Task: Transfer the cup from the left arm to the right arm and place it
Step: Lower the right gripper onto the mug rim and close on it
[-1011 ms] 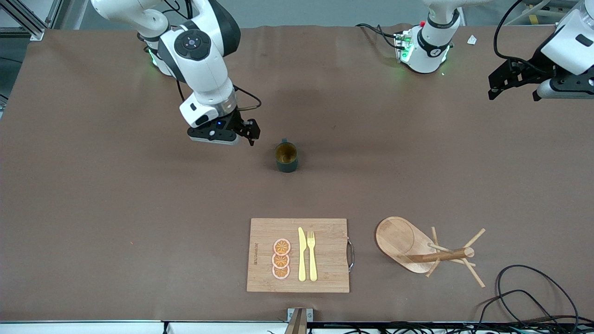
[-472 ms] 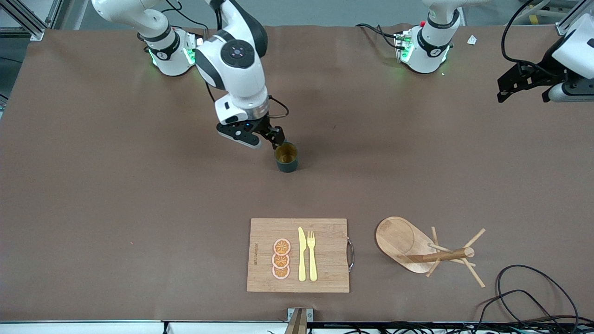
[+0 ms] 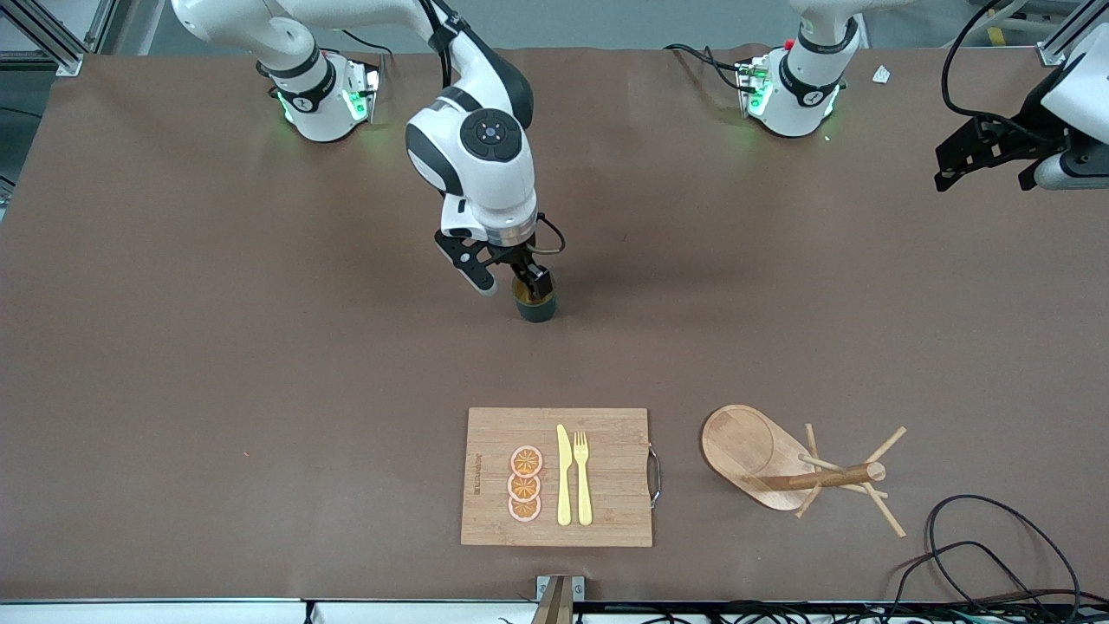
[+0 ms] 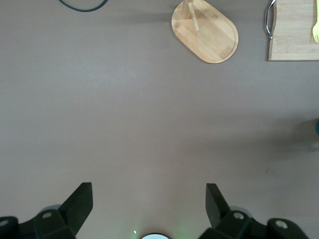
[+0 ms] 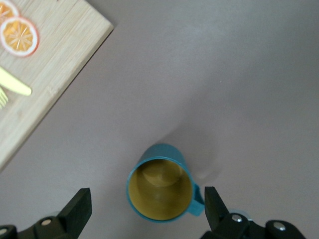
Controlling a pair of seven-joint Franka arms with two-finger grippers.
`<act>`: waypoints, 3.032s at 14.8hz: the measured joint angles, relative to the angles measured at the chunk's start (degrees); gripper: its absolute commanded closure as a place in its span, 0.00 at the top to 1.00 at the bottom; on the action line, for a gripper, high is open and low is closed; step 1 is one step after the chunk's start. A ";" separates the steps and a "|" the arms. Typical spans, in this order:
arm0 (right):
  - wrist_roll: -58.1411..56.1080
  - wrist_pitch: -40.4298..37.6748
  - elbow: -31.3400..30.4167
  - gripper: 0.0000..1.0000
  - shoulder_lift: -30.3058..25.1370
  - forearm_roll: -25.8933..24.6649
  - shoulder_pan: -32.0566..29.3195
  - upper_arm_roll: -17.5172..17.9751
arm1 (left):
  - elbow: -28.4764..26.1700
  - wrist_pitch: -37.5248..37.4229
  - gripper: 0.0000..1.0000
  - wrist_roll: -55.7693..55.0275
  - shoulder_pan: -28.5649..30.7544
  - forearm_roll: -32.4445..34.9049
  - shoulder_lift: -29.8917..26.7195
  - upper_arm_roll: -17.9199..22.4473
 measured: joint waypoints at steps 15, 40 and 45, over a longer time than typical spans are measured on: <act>17.66 0.05 7.20 0.99 9.23 4.59 -0.01 -0.48 | 0.10 0.00 1.00 0.00 0.10 0.00 -0.03 0.02; 20.09 0.06 10.71 0.77 14.30 4.85 0.07 -0.48 | 0.11 0.00 1.00 0.56 1.42 0.01 -0.03 0.17; 20.77 0.37 10.73 0.60 14.91 4.87 0.11 -0.43 | 0.11 0.00 1.00 0.56 1.42 0.01 -0.03 0.17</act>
